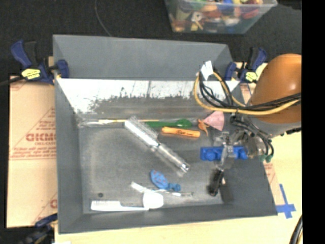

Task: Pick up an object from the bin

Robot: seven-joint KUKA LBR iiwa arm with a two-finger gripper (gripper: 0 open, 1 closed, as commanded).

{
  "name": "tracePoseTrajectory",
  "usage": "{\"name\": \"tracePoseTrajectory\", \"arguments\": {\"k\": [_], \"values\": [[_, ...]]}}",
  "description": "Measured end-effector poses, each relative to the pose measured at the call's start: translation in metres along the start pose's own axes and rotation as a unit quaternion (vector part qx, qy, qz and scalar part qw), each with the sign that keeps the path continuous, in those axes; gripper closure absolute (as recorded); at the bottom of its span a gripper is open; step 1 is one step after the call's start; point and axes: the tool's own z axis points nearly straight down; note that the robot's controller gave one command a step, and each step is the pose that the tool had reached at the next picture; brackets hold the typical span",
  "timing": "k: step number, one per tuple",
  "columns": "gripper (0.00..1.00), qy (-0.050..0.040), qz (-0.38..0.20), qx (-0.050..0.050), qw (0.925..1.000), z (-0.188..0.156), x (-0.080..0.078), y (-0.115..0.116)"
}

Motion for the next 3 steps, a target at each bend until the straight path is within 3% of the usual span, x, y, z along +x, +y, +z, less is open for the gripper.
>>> {"name": "tracePoseTrajectory", "arguments": {"k": [1, 2, 3], "values": [[0.00, 0.0026, -0.002, -0.002, 1.0000, 0.002, 0.001, 0.003], [0.00, 0.0014, 0.190, 0.000, 0.9818, 0.083, -0.067, -0.049], [0.00, 0.0012, 0.279, -0.002, 0.9602, 0.081, -0.049, -0.049]]}}
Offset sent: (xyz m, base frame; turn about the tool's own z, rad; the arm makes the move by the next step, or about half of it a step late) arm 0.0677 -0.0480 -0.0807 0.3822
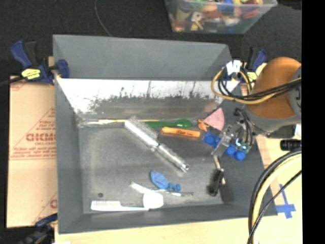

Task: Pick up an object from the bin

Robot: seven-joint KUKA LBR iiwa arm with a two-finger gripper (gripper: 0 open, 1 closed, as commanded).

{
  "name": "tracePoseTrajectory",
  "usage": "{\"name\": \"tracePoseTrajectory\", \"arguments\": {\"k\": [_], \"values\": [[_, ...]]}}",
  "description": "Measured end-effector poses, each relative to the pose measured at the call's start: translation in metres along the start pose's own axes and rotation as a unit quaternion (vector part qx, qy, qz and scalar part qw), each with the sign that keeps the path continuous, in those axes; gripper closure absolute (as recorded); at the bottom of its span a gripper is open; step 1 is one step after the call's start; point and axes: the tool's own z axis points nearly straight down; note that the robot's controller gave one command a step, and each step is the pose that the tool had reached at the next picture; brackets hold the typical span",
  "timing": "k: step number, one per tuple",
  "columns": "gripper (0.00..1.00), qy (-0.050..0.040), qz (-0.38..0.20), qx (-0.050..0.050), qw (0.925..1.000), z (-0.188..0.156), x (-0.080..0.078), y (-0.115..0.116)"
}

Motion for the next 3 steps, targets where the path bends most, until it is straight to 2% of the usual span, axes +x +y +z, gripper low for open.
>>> {"name": "tracePoseTrajectory", "arguments": {"k": [1, 2, 3], "values": [[0.00, -0.0026, -0.064, 0.001, 0.9979, 0.026, -0.031, 0.074], [0.00, -0.0014, 0.081, 0.002, 0.9967, 0.091, 0.002, 0.082], [1.00, -0.0066, -0.091, 0.001, 0.9959, 0.090, -0.040, 0.117]]}}
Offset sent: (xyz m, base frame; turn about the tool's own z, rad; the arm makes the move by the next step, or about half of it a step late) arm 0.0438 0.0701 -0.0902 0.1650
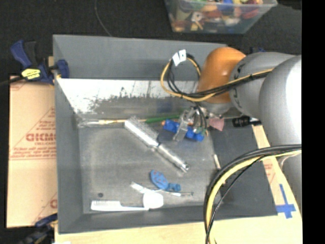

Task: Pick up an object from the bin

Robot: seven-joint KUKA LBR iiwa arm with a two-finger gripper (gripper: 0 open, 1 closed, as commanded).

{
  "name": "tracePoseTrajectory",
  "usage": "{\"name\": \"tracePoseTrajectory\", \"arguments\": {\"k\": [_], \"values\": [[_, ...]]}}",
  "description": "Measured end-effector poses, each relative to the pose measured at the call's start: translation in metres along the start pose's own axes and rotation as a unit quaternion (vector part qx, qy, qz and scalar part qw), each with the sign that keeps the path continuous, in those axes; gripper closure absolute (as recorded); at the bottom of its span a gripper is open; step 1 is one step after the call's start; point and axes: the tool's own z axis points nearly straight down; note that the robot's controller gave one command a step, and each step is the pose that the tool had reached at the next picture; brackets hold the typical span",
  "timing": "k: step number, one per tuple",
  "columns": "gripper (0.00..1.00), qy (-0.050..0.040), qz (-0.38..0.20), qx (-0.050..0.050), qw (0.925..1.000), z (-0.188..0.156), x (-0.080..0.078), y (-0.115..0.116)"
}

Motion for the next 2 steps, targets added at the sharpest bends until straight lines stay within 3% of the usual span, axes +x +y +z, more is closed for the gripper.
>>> {"name": "tracePoseTrajectory", "arguments": {"k": [2], "values": [[1.00, 0.0046, 0.000, 0.001, 1.0000, -0.016, 0.002, -0.001]]}}
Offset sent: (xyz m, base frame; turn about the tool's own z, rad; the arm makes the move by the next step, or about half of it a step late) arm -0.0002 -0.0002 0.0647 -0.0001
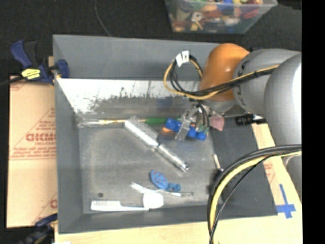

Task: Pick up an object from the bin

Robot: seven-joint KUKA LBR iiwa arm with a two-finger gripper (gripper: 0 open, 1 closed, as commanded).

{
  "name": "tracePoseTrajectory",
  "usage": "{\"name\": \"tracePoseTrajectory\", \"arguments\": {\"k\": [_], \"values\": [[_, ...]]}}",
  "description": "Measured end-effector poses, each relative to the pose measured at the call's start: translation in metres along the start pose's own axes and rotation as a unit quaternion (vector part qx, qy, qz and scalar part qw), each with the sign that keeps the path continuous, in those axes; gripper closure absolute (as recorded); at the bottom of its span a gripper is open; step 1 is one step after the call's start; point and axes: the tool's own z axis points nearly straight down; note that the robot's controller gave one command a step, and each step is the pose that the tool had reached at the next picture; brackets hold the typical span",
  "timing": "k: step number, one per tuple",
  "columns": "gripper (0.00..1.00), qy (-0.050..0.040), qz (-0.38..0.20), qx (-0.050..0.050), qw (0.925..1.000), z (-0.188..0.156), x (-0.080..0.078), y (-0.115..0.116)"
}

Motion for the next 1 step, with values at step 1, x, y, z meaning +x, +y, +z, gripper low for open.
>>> {"name": "tracePoseTrajectory", "arguments": {"k": [1], "values": [[1.00, -0.0051, 0.000, -0.002, 1.0000, -0.0365, -0.0034, 0.0008]]}}
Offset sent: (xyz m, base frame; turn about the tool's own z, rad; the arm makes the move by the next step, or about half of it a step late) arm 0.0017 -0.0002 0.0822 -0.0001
